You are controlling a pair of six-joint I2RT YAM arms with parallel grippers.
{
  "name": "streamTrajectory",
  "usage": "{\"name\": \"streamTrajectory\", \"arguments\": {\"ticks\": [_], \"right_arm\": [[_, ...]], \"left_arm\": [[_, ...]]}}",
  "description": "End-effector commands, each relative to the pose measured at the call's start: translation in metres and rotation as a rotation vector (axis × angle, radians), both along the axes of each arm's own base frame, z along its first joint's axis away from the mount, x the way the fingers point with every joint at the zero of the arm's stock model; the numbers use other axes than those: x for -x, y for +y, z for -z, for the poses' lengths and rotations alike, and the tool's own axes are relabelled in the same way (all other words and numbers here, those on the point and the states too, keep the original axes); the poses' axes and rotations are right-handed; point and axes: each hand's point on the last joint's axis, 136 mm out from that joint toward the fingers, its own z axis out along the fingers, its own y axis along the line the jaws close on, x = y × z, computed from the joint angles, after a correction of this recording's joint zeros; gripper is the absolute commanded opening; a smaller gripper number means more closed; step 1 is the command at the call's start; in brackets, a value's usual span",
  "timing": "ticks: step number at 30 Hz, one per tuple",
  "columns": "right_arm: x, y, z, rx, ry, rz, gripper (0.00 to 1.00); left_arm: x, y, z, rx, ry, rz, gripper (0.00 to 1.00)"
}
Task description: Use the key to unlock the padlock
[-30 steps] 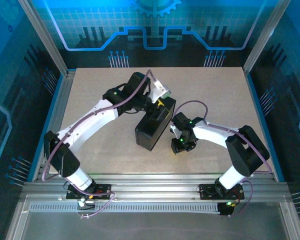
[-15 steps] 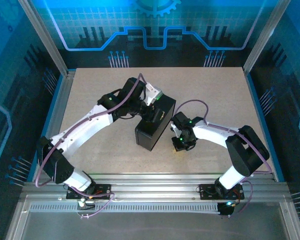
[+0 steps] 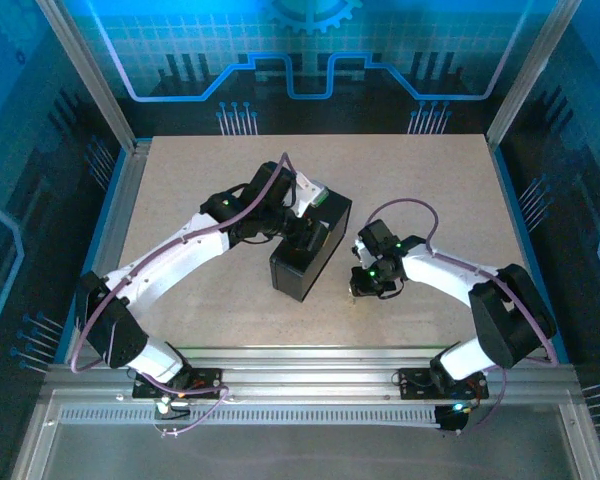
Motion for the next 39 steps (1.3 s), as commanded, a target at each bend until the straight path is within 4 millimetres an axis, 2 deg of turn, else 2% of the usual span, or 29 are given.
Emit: {"name": "streamTrajectory", "arguments": {"ticks": [1, 14, 23, 30, 33, 39], "right_arm": [[0.002, -0.001, -0.003, -0.016, 0.010, 0.021, 0.21], [0.001, -0.008, 0.019, 0.054, 0.060, 0.050, 0.35], [0.001, -0.017, 0.030, 0.196, 0.050, 0.078, 0.32], [0.011, -0.003, 0.042, 0.175, 0.073, 0.130, 0.34], [0.009, 0.002, 0.040, 0.143, 0.068, 0.165, 0.34], [-0.001, 0.006, 0.025, 0.109, 0.022, 0.206, 0.35]], "left_arm": [[0.004, -0.001, -0.005, 0.017, -0.001, -0.001, 0.52], [0.006, 0.001, -0.007, 0.011, -0.011, 0.005, 0.52], [0.006, 0.002, -0.007, 0.008, -0.018, 0.007, 0.52], [0.007, 0.002, -0.008, 0.011, -0.021, 0.013, 0.52], [0.009, 0.003, -0.008, 0.008, -0.024, 0.016, 0.52], [0.011, 0.004, -0.010, 0.011, -0.033, 0.021, 0.52]]}}
